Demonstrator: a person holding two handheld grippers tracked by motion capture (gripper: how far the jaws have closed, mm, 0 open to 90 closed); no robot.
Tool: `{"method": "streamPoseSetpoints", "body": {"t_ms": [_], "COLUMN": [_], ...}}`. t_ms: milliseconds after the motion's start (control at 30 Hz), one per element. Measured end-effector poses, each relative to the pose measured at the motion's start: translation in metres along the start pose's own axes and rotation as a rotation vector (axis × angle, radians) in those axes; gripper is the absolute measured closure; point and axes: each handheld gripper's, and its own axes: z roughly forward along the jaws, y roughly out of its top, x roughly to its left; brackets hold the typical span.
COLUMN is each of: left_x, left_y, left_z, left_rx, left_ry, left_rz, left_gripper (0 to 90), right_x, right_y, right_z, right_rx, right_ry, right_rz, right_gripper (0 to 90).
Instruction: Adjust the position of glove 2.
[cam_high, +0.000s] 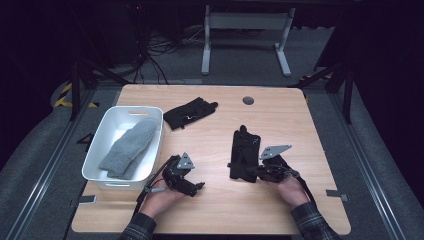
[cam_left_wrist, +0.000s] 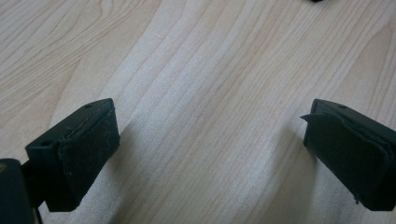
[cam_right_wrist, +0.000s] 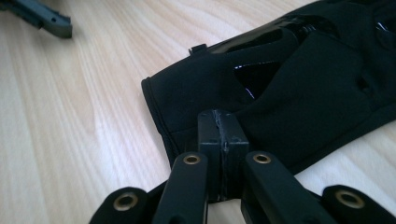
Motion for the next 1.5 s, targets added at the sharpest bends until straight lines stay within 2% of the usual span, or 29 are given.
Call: {"method": "streamPoseSetpoints", "body": {"t_ms": [300,467,633,833,867,900,1000,1033,1200,1233,1333,1500], "left_x": [0.000,0.000,0.000,0.000,0.000,0.000,0.000,0.000,0.000,0.000,0.000,0.000], "left_y": [0.000,0.000,0.000,0.000,0.000,0.000,0.000,0.000,0.000,0.000,0.000,0.000], "left_z": [0.000,0.000,0.000,0.000,0.000,0.000,0.000,0.000,0.000,0.000,0.000,0.000], "left_rx": [0.000,0.000,0.000,0.000,0.000,0.000,0.000,0.000,0.000,0.000,0.000,-0.001], "left_ry": [0.001,0.002,0.002,0.002,0.002,0.002,0.001,0.001,0.002,0.002,0.003,0.001], "left_rz": [0.000,0.002,0.002,0.002,0.002,0.003,0.002,0.002,0.001,0.000,0.000,-0.001], "left_gripper": [3.8,3.8,3.8,3.8,3.8,3.8,3.8,3.8,3.8,3.8,3.8,3.8], "right_x": [0.006,0.013,0.011,-0.007,-0.007,-0.013,-0.017,-0.021,-0.027,-0.029,-0.029,-0.024], "right_y": [-0.022,-0.031,-0.024,0.005,0.005,0.013,0.020,0.025,0.027,0.025,0.023,0.014], "right_z": [-0.018,-0.025,-0.032,-0.022,-0.022,-0.016,-0.008,0.001,0.018,0.026,0.026,0.016], "right_rx": [0.005,0.018,-0.037,-0.088,-0.088,-0.100,-0.101,-0.094,-0.079,-0.037,-0.047,-0.029], "right_ry": [0.025,0.024,-0.010,-0.052,-0.052,-0.054,-0.063,-0.067,-0.081,-0.102,-0.100,-0.113], "right_rz": [0.015,0.002,-0.005,0.001,0.001,0.006,0.004,-0.006,0.000,-0.004,0.003,0.013], "right_gripper": [90.0,90.0,90.0,90.0,90.0,90.0,90.0,90.0,90.0,90.0,90.0,90.0]}}
